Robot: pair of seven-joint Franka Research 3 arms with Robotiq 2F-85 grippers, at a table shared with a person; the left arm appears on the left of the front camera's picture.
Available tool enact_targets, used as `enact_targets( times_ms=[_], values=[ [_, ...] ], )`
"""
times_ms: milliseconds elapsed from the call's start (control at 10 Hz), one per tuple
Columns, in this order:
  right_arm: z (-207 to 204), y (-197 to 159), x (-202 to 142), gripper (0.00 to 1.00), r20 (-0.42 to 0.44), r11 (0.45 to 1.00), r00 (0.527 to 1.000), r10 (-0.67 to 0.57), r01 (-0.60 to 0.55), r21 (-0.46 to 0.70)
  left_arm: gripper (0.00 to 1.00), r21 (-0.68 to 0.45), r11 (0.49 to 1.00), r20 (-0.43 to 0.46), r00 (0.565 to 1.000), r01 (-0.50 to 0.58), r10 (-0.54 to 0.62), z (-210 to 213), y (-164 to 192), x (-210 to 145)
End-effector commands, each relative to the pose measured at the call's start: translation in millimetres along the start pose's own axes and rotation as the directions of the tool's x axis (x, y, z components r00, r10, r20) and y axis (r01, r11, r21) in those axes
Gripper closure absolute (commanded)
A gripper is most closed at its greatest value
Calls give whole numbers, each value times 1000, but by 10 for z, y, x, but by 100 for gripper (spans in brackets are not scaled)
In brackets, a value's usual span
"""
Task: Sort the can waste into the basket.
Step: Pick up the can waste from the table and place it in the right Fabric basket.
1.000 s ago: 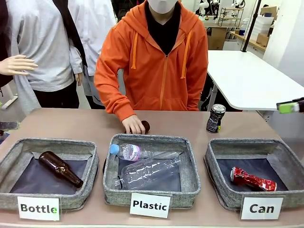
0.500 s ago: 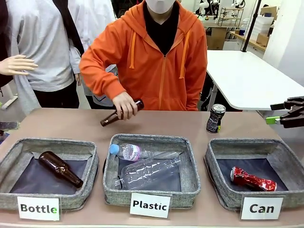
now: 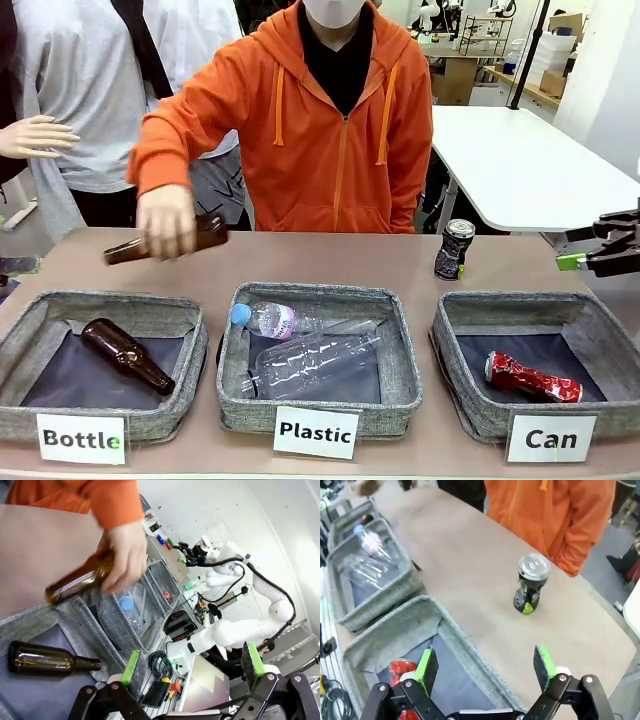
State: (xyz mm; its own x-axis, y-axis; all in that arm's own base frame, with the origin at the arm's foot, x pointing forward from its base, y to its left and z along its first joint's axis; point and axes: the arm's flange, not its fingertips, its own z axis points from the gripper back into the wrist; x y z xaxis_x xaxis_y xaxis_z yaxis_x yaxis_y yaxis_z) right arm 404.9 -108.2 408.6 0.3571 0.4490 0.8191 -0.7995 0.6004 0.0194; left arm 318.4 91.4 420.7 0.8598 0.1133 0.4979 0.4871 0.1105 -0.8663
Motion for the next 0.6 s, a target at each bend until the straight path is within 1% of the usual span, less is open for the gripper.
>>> enact_targets(
  times_ms=[0,100,200,300,400,500],
  values=[
    [-301,-360,88,0,-42,1000,999,-5,6,5,0,-2,996,-57,994,93,-93,339,-426,-130],
    [-449,-501,108,0,-49,999,998,33,-33,12,0,-4,983,-14,982,186,-186,729,-813,-180],
    [-622,-633,119,0,-55,998,997,58,-56,28,0,2,970,87,967,241,-241,1153,-1099,-225],
    [-806,-782,117,0,-68,998,996,58,-58,3,0,-17,962,161,950,272,-266,1502,-1310,-384],
    [-969,-901,90,0,-73,998,996,52,-49,37,0,8,962,194,943,274,-271,1699,-1362,-576],
    [-1146,-1023,68,0,-71,997,995,67,-64,40,0,-2,968,214,945,252,-246,1810,-1325,-698]
  ],
)
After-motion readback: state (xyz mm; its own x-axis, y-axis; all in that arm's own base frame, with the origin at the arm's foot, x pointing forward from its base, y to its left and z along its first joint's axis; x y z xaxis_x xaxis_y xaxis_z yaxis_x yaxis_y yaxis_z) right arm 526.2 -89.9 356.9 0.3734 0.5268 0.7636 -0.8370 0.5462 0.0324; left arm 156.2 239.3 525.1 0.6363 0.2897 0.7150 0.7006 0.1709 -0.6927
